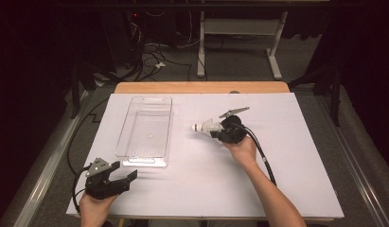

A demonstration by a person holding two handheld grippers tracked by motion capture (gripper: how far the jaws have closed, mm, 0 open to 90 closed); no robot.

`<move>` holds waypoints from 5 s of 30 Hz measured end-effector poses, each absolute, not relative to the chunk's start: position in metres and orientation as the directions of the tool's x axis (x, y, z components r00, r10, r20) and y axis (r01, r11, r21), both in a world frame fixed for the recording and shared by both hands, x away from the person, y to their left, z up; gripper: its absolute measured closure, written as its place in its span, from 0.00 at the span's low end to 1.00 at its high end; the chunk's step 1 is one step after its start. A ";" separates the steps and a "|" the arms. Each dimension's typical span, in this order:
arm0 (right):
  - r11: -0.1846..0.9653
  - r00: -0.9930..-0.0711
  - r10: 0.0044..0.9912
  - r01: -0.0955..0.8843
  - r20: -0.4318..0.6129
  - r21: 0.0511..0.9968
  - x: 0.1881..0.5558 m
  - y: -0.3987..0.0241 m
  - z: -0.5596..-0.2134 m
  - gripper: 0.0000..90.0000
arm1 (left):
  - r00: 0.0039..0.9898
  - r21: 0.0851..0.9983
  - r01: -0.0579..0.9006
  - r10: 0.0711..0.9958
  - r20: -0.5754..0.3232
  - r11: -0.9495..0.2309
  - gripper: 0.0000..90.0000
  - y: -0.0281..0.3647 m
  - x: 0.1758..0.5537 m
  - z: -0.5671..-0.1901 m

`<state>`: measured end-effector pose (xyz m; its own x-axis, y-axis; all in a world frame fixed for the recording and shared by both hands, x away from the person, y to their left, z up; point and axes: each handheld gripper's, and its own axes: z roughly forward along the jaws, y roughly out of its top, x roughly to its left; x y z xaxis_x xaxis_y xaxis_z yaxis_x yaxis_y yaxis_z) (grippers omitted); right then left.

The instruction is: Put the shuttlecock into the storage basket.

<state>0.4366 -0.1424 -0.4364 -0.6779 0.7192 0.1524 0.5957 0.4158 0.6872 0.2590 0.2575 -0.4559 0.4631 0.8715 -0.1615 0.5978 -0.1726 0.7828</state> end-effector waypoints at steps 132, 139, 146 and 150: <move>0.472 -0.783 0.598 0.516 0.170 0.715 0.431 -0.093 -0.371 0.99 | 0.453 0.790 0.591 0.877 -0.161 -0.161 0.27 0.264 0.258 -0.455; 0.480 -0.793 0.587 0.504 0.165 0.718 0.434 -0.082 -0.367 0.99 | 0.452 0.791 0.591 0.877 -0.165 -0.156 0.27 0.266 0.259 -0.455; 0.497 -0.804 0.574 0.495 0.158 0.713 0.437 -0.071 -0.365 0.99 | 0.453 0.791 0.592 0.876 -0.165 -0.157 0.27 0.265 0.259 -0.455; 0.497 -0.802 0.575 0.501 0.163 0.709 0.438 -0.067 -0.364 0.99 | 0.452 0.791 0.592 0.876 -0.167 -0.155 0.27 0.265 0.259 -0.456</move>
